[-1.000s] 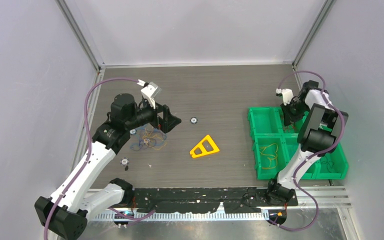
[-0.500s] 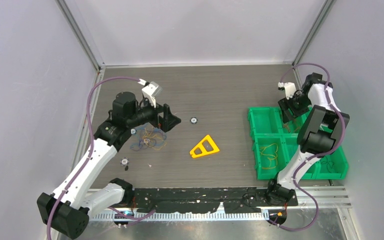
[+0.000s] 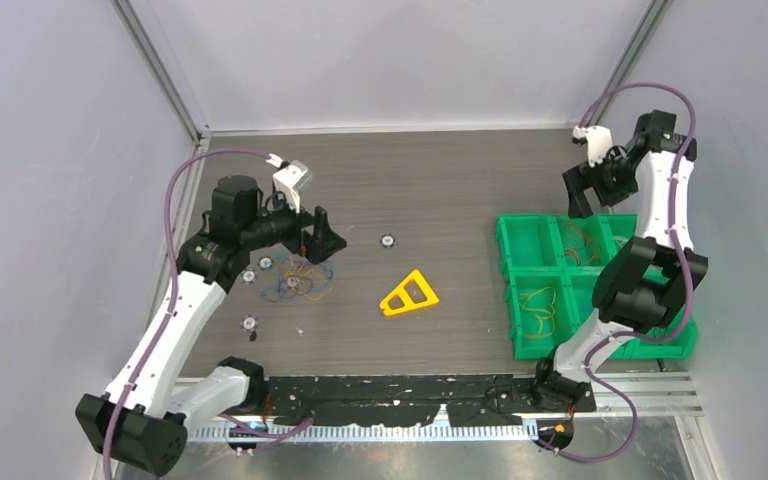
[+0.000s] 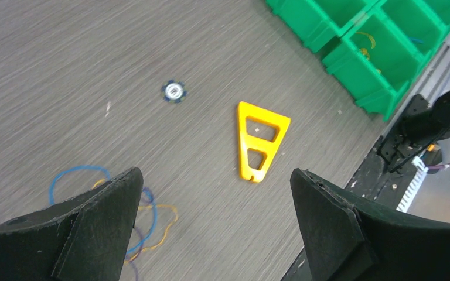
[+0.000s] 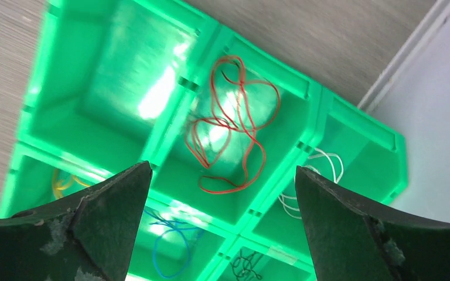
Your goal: Untangle the cables
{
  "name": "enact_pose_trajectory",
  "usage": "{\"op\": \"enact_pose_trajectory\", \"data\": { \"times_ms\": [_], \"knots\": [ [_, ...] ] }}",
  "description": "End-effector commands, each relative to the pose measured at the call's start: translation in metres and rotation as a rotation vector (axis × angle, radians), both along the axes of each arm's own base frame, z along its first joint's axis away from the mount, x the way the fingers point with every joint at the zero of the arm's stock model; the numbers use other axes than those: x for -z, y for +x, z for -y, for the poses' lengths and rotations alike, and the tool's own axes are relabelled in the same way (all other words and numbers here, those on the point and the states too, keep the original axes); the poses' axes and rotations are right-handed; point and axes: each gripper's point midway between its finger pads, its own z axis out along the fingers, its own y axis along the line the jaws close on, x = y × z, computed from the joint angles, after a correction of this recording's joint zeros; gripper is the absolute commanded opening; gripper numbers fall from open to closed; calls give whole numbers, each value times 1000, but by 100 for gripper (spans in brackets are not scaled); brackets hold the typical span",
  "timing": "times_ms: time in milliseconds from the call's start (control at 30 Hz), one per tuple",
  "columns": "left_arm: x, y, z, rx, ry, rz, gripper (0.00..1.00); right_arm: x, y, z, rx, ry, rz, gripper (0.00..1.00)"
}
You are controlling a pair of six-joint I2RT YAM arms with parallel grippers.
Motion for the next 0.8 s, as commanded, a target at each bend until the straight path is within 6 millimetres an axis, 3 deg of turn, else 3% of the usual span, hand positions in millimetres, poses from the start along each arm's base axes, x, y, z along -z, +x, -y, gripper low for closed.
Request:
{"op": "enact_pose_trajectory", "data": {
  "times_ms": [0,133,367,567,600,633,667,700,767],
  "knots": [
    [20,-5,-31,4,73,-114,100,-58,-5,-74,-58,138,93,100],
    [52,7,-79,-123,74,-277,97,-64,-5,-153,-134,263,104,100],
    [121,29,-149,-291,37,-592,76,-35,-8,-309,-310,476,4,99],
    [168,34,-163,-347,8,-782,64,0,-13,-428,-407,578,-96,97],
    [174,37,-164,-364,3,-796,63,-3,-11,-440,-408,587,-89,97],
    [180,39,-165,-377,4,-808,61,10,-16,-459,-433,584,-112,96],
    [184,41,-166,-390,-1,-823,58,5,-14,-471,-437,596,-104,96],
    [188,44,-166,-397,-9,-834,55,17,-18,-487,-454,596,-123,96],
    [189,48,-161,-389,-58,-849,45,22,-19,-511,-462,613,-129,96]
  ]
}}
